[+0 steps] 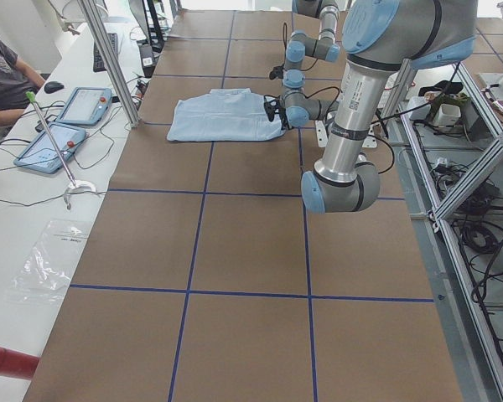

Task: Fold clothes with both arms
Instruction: 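Grasp the near shirt corners with both grippers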

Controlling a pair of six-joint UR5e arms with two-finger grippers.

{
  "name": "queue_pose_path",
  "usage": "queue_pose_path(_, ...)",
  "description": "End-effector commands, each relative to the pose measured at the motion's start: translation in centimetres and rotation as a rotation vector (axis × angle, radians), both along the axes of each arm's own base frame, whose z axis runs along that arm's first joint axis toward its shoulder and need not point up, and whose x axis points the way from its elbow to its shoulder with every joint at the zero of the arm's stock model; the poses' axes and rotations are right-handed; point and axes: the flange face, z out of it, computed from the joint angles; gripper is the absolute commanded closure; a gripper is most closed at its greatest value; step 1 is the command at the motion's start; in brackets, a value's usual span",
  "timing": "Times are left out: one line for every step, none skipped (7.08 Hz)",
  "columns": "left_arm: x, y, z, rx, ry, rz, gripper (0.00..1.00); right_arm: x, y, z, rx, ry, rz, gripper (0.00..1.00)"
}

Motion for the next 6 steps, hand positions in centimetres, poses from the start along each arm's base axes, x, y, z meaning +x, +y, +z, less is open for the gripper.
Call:
queue_pose_path(0.0, 0.0, 0.0, 0.0, 0.0, -0.001, 1.0, 0.2, -0.3, -0.1, 0.001, -0.003, 0.004, 0.61)
queue_pose_path(0.0, 0.0, 0.2, 0.001, -0.003, 0.0, 1.0, 0.3, -0.3, -0.4, 0.001, -0.008, 0.005, 0.71)
queue_pose_path(0.1, 0.1, 0.1, 0.001, -0.002, 0.002, 1.0, 0.4, -0.5, -0.4, 0.001, -0.009, 0.01, 0.76)
queue_pose_path(0.1, 0.1, 0.2, 0.001, -0.003, 0.002, 1.0, 0.6, -0.9, -0.5, 0.002, -0.012, 0.016, 0.78)
queue_pose_path(0.0, 0.0, 0.1, 0.001, -0.002, 0.0, 1.0, 0.6, -0.9, -0.6, 0.001, -0.014, 0.017, 0.84)
queue_pose_path(0.0, 0.0, 0.0, 0.001, 0.0, 0.0, 1.0, 1.1, -1.4, -1.0, -0.006, -0.025, 0.019, 0.94)
